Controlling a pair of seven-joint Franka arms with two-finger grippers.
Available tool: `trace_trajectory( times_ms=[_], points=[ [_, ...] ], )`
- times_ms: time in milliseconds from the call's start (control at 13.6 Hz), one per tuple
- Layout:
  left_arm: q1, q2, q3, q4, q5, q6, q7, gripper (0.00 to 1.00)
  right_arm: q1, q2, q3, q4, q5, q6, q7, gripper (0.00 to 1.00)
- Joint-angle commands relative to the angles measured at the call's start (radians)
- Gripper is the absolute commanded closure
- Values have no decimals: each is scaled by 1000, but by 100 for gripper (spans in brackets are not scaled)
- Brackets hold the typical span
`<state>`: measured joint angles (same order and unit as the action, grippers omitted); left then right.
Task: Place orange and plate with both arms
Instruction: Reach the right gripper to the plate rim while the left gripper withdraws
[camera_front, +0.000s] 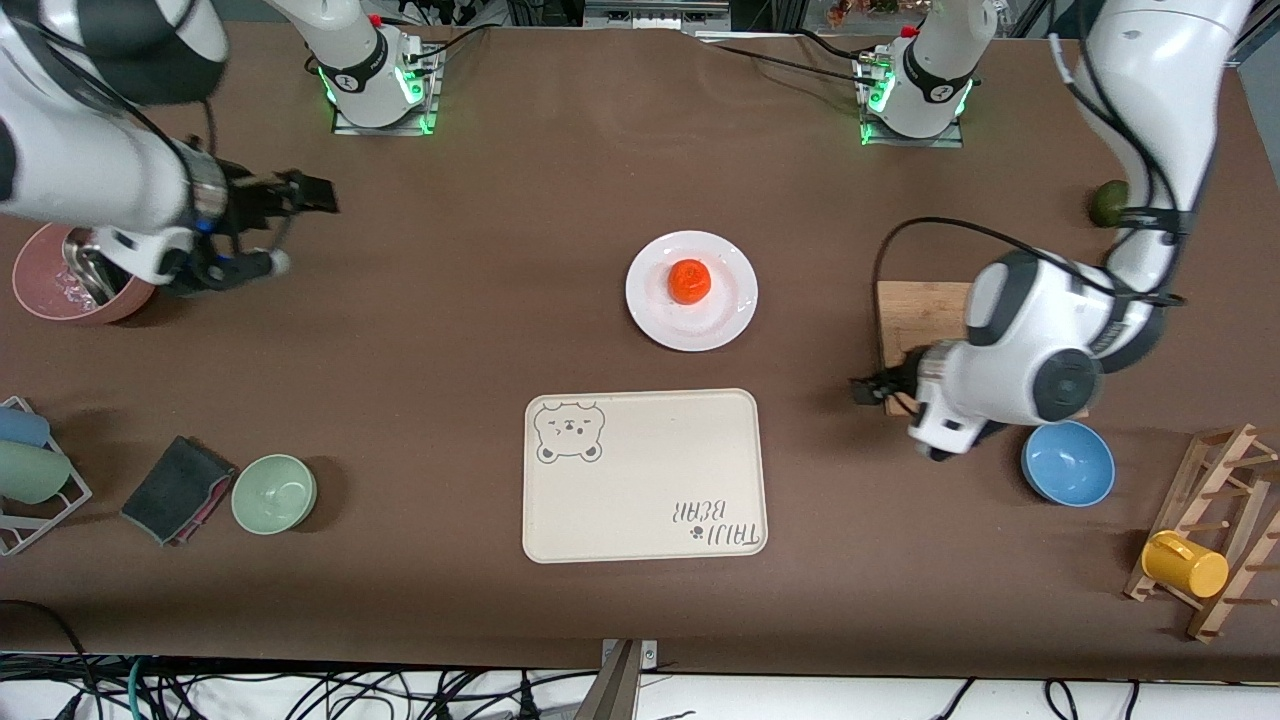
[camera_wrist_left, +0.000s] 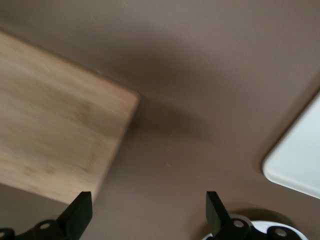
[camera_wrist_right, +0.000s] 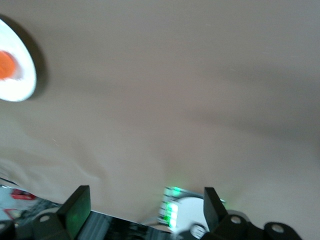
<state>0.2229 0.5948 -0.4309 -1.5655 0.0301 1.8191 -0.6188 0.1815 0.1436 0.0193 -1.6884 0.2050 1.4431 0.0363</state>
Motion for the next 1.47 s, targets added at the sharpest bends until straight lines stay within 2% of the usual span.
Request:
trace_trajectory(
  times_ms=[0, 147, 294, 442, 589, 662, 736, 810, 883, 1030, 1177, 1398],
  points=[
    [84, 6, -15, 21, 72, -26, 192, 0, 53, 114, -2, -14, 133, 126, 73, 0],
    [143, -1, -15, 22, 96, -26, 328, 0, 108, 172, -1, -71, 221, 299, 83, 0],
    [202, -16, -19, 42, 102, -27, 445, 0, 183, 218, 11, -150, 374, 530, 82, 0],
    [223, -45, -19, 62, 102, -72, 526, 0, 251, 278, 56, -197, 469, 748, 82, 0],
    [213, -88, 6, 64, 99, -90, 592, 0, 259, 347, 140, -201, 603, 920, 62, 0],
    [167, -133, 56, 47, 93, -89, 623, 0, 262, 381, 186, -200, 647, 1006, 45, 0],
    [76, -182, 161, 33, 80, -89, 634, 0, 262, 419, 235, -200, 692, 1098, 15, 0],
    [-32, -229, 273, 18, 77, -89, 634, 0, 259, 445, 258, -200, 729, 1152, -40, 0],
    [-86, -265, 328, 12, 50, -89, 634, 0, 259, 462, 267, -198, 778, 1157, -102, 0],
    [-105, -329, 336, 7, -1, -89, 630, 0, 262, 478, 275, -198, 882, 1156, -224, 0],
    [-160, -409, 349, -2, 1, -93, 623, 0, 257, 499, 277, -201, 906, 1149, -329, 0],
    [-172, -498, 353, -7, -6, -179, 630, 0, 259, 527, 287, -195, 906, 1148, -349, 6]
  ],
)
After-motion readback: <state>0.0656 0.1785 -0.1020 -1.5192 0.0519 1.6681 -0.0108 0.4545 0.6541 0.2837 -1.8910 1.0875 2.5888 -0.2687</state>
